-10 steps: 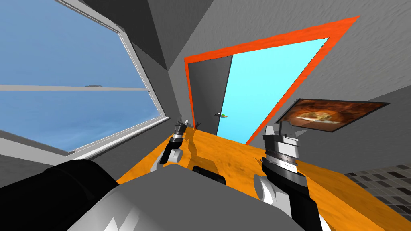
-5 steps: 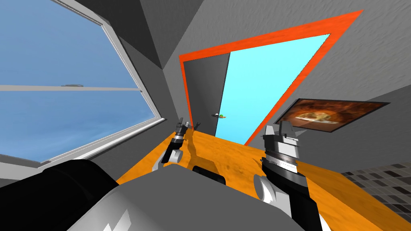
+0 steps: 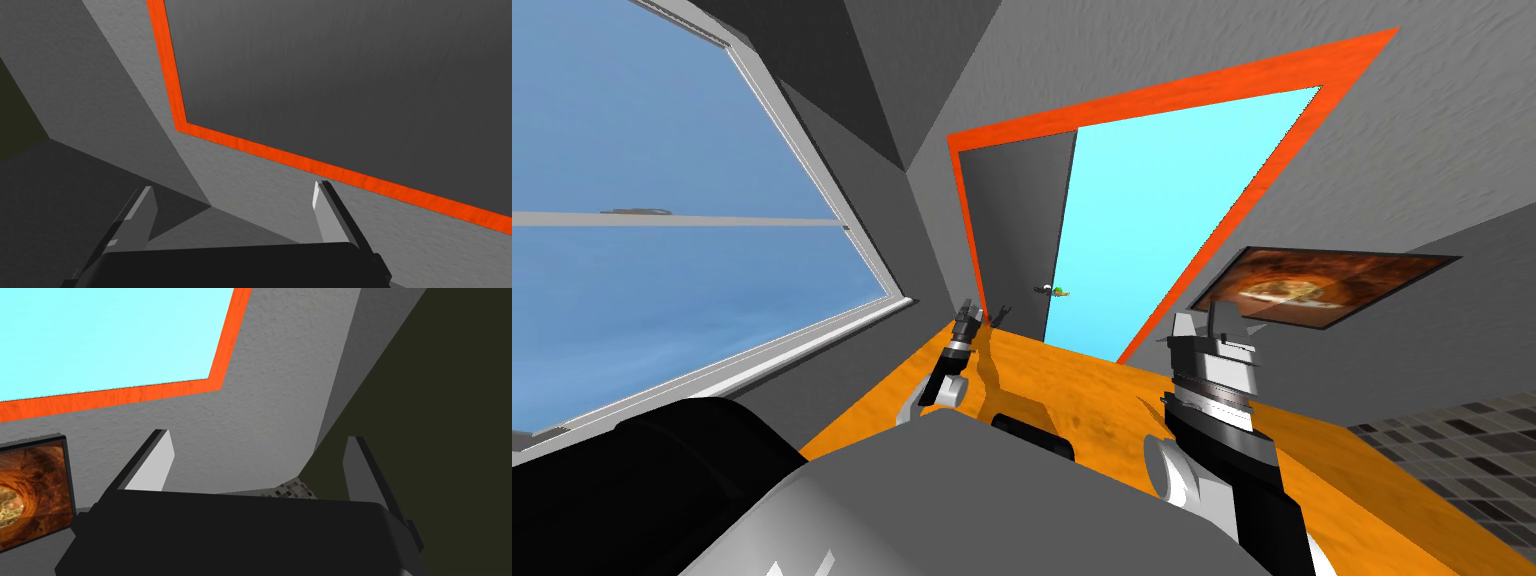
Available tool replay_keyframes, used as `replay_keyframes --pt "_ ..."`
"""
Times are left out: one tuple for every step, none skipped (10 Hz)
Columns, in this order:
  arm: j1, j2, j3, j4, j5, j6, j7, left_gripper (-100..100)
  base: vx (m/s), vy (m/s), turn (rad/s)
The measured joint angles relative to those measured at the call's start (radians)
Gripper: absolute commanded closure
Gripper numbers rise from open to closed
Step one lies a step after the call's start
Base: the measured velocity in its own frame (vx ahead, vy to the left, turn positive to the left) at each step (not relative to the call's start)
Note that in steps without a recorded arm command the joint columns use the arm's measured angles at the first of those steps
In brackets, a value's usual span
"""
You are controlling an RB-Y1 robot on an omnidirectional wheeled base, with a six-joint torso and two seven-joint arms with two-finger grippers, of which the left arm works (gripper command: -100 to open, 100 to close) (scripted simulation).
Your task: Pull the door open
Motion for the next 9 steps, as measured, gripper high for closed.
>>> replay_keyframes --pt "-0.005 0.005 0.002 0.018 0.001 -0.003 0.002 -100 0.132 -0.046 -0.043" --pt "-0.008 0.01 0.004 0.036 0.001 -0.007 0.004 -100 0.123 -0.033 -0.05" --pt "-0.01 0.014 0.005 0.054 0.002 -0.011 0.006 -100 0.105 -0.038 -0.044" --pt "-0.019 0.018 0.007 0.083 0.002 -0.02 0.008 -100 0.094 -0.041 -0.047" --pt "-0.025 0.02 0.007 0.103 0.001 -0.024 0.008 -100 0.103 -0.046 -0.059" --pt "-0.028 0.025 0.009 0.125 0.002 -0.031 0.01 -100 0.119 -0.047 -0.049" --pt "-0.03 0.031 0.011 0.148 0.003 -0.04 0.013 -100 0.108 -0.045 -0.047" --pt "-0.037 0.033 0.012 0.171 0.002 -0.046 0.013 -100 0.099 -0.065 -0.051" --pt "-0.045 0.033 0.011 0.195 0.001 -0.051 0.012 -100 0.105 -0.08 -0.06"
